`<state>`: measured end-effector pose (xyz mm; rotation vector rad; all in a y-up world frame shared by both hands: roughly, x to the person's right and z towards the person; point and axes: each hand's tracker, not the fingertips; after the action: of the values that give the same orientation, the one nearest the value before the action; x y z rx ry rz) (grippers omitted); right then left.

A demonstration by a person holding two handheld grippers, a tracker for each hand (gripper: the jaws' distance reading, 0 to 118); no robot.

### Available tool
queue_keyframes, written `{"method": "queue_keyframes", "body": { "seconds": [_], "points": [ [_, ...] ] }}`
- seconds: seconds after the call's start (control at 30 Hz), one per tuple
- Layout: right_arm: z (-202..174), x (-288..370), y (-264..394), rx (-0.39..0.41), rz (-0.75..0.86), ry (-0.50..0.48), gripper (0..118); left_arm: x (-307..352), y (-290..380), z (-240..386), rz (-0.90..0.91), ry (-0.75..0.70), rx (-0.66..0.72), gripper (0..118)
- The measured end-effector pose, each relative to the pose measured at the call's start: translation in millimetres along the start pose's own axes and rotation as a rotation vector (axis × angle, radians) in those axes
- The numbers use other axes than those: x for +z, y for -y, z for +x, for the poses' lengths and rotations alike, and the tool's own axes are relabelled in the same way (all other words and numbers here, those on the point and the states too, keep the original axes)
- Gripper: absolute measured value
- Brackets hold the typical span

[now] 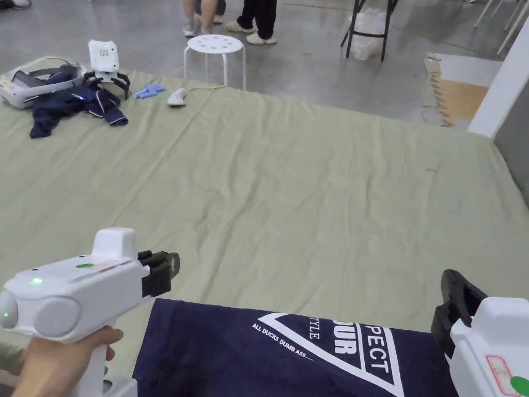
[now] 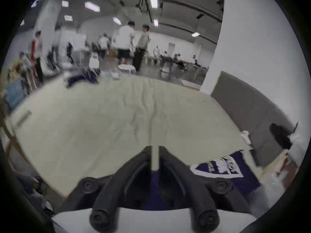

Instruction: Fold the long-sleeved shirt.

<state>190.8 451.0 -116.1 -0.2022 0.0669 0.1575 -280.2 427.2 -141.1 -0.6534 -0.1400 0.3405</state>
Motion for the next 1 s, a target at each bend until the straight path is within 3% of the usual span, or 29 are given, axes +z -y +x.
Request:
{"method": "queue_keyframes", "body": {
  "seconds": [0.03, 0.2, 0.27, 0.33, 0.4, 0.43, 0.5, 0.57, 0.63, 0.7, 0.73, 0.77, 0.83, 0.87, 1.0],
  "points": [
    [-0.6, 0.2, -0.8, -0.006, -0.001, -0.009, 0, -13.4, 3.7, -25.9, -0.060, 0.060, 0.049, 66],
    [-6.5, -0.2, 0.9, -0.008, -0.007, -0.042, 0, -52.8, 34.0, -106.4, -0.300, 0.198, 0.259, 83],
    [-9.8, -1.5, 2.8, -0.013, -0.015, -0.054, 0, -68.9, 49.5, -129.1, -0.378, 0.243, 0.356, 100],
    [-11.3, -2.1, 3.5, -0.010, -0.021, -0.065, 0, -85.1, 66.4, -145.0, -0.471, 0.316, 0.461, 102],
    [-14.4, -4.8, 5.3, -0.002, -0.028, -0.067, 0, -95.5, 80.2, -146.9, -0.503, 0.354, 0.447, 102],
    [-14.7, -5.3, 5.5, -0.001, -0.034, -0.074, 0, -76.6, 81.6, -102.2, -0.524, 0.401, 0.432, 102],
    [-15.8, -6.9, 6.3, -0.009, -0.043, -0.078, 0, -75.4, 81.2, -102.4, -0.481, 0.495, 0.505, 102],
    [-16.6, -8.7, 8.0, -0.033, -0.049, -0.094, 0, -85.9, 93.1, -107.3, -0.517, 0.505, 0.537, 95],
    [-18.5, -12.0, 11.1, -0.049, -0.061, -0.105, 0, -87.2, 101.8, -102.6, -0.504, 0.533, 0.521, 80],
    [-21.6, -15.4, 16.6, -0.053, -0.072, -0.107, 0, -111.2, 118.5, -121.4, -0.544, 0.483, 0.501, 27],
    [-22.7, -16.3, 19.4, -0.055, -0.085, -0.114, 0, -115.8, 124.9, -115.4, -0.566, 0.412, 0.453, 17],
    [-23.5, -16.9, 22.5, -0.062, -0.095, -0.123, 0, -117.9, 130.2, -112.8, -0.570, 0.411, 0.429, 17],
    [-24.2, -18.8, 28.2, -0.071, -0.118, -0.128, 0, -105.2, 130.4, -88.9, -0.505, 0.487, 0.512, 16],
    [-24.1, -19.2, 30.9, -0.074, -0.129, -0.132, 0, -103.3, 127.2, -85.4, -0.491, 0.433, 0.481, 16],
    [-23.2, -23.3, 39.2, -0.085, -0.145, -0.115, 0, -101.6, 93.2, -110.1, -0.473, 0.456, 0.459, 15]
  ]
}}
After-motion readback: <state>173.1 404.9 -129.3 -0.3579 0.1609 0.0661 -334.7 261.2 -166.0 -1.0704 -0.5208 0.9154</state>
